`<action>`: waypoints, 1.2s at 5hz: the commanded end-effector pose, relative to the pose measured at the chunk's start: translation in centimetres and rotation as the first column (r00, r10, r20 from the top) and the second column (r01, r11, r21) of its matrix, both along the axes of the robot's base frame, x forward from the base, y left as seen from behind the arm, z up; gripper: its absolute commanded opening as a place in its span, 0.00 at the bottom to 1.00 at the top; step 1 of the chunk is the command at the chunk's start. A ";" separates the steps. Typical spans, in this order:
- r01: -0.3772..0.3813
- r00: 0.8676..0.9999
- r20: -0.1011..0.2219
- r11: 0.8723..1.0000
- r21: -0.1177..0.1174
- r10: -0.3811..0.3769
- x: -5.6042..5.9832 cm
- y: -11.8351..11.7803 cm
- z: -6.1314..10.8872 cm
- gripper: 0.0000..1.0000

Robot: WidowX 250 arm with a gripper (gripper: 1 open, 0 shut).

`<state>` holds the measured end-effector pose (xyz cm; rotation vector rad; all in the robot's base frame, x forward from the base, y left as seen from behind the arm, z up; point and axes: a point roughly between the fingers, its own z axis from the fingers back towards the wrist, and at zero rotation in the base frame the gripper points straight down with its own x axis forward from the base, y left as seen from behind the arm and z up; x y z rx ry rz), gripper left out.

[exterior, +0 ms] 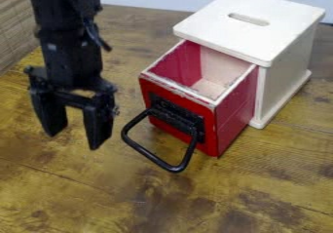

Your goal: Open the drawer

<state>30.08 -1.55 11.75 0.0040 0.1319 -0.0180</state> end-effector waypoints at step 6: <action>-0.090 0.985 0.150 0.995 0.039 0.083 -0.1 0.8 2.8 1.00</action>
